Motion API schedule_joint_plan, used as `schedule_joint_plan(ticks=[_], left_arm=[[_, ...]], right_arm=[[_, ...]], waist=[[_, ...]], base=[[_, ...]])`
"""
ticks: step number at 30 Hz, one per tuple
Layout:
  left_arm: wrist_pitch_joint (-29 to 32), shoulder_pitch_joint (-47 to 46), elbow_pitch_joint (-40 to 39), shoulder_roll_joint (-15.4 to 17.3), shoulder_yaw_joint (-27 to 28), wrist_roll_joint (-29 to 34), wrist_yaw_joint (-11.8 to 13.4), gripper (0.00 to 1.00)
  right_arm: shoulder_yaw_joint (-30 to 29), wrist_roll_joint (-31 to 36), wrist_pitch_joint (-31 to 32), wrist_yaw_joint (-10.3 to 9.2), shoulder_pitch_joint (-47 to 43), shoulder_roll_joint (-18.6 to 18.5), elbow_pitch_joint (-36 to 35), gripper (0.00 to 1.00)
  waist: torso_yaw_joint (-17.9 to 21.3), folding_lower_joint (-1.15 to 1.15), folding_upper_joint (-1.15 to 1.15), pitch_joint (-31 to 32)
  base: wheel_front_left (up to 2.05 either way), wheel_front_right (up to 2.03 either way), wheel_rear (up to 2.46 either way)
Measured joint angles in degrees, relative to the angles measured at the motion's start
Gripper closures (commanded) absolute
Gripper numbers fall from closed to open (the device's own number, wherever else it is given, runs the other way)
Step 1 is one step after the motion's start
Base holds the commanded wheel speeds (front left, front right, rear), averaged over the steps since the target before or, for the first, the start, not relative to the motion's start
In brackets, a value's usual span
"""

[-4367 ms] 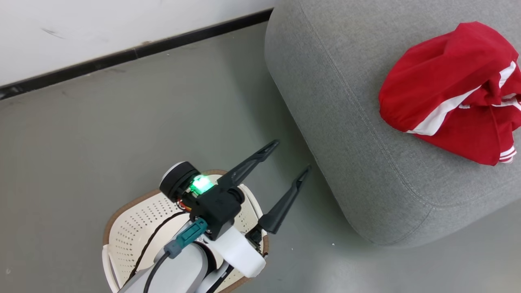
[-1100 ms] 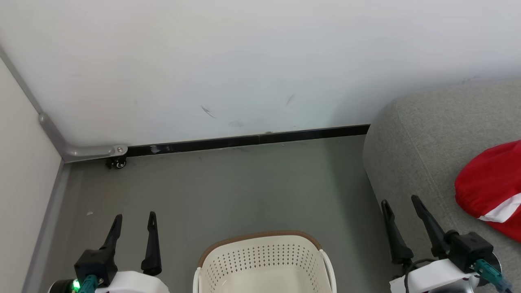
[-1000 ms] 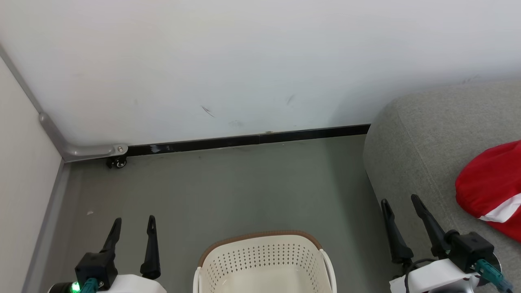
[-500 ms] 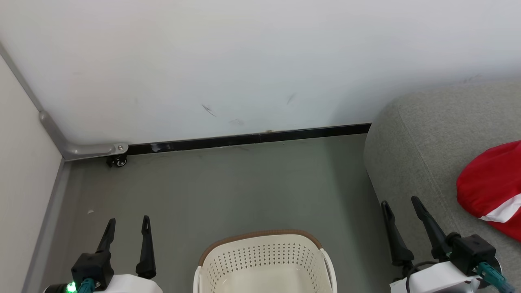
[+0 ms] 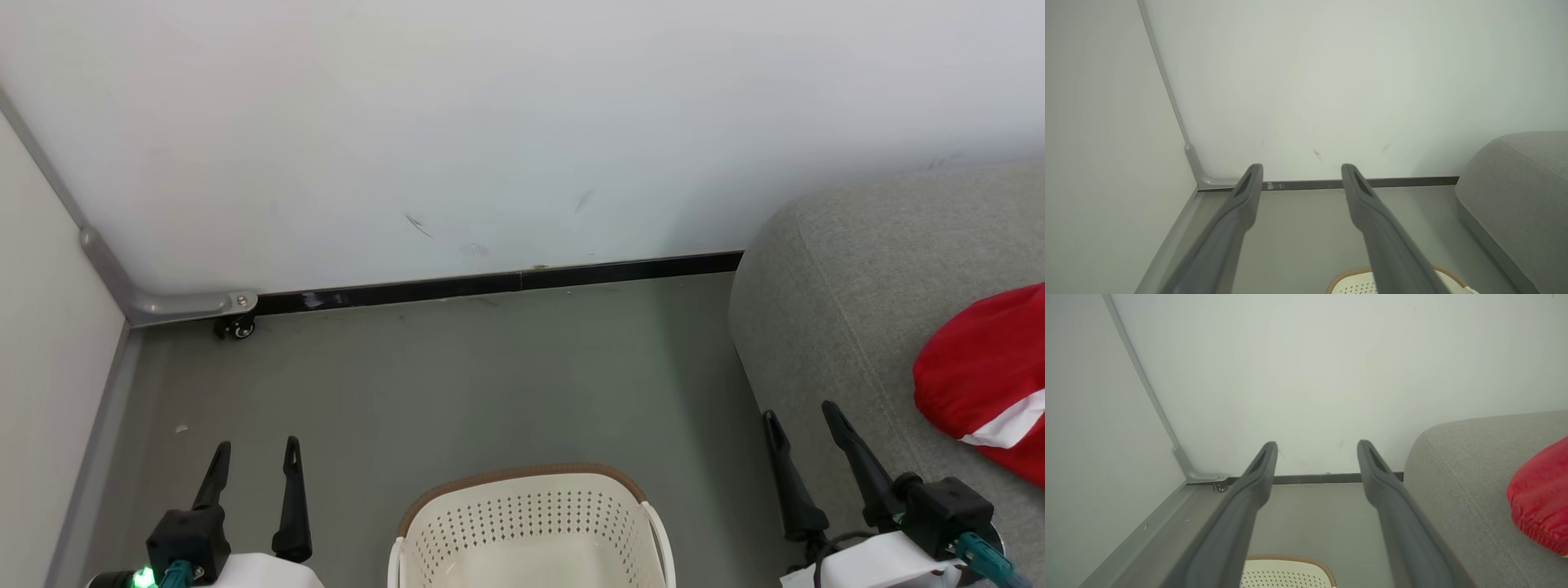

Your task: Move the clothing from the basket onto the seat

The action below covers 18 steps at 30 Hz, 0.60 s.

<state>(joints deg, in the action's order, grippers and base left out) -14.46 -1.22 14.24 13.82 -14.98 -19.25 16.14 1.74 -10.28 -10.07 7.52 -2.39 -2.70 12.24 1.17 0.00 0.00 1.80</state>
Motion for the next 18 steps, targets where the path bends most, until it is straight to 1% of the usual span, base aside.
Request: schedule_joint_plan(ticks=[4,5,9,11,18], left_arm=[[0.0,0.0,0.2,0.0,0.0,0.3,0.0,0.00],[0.0,0.0,0.8,-0.2,-0.1,0.3,0.0,1.00],[0.1,1.3,3.1,-1.7,-0.8,0.2,0.0,1.00],[0.4,1.7,3.2,-2.0,-0.7,-0.5,-0.1,1.00],[1.8,1.7,3.2,-2.4,1.0,-4.8,-1.7,1.00]], right_arm=[[0.0,0.0,0.0,-0.01,0.0,0.0,-0.3,0.00],[0.0,0.0,0.0,0.00,-0.1,0.0,0.3,1.00],[0.3,0.0,0.0,0.00,-1.8,0.3,2.7,1.00],[0.4,-0.4,0.0,0.00,-2.4,0.3,2.8,1.00],[0.5,-4.7,0.0,0.00,-2.3,0.3,2.4,1.00]], waist=[[0.0,0.00,0.00,0.1],[0.0,0.00,0.00,0.1],[0.0,0.00,0.00,0.1],[0.0,0.00,0.00,0.1],[0.0,0.00,0.00,0.0]], base=[[0.00,0.00,0.00],[0.00,0.00,0.00],[0.00,0.00,0.00],[0.00,0.00,0.00],[0.00,0.00,0.00]])
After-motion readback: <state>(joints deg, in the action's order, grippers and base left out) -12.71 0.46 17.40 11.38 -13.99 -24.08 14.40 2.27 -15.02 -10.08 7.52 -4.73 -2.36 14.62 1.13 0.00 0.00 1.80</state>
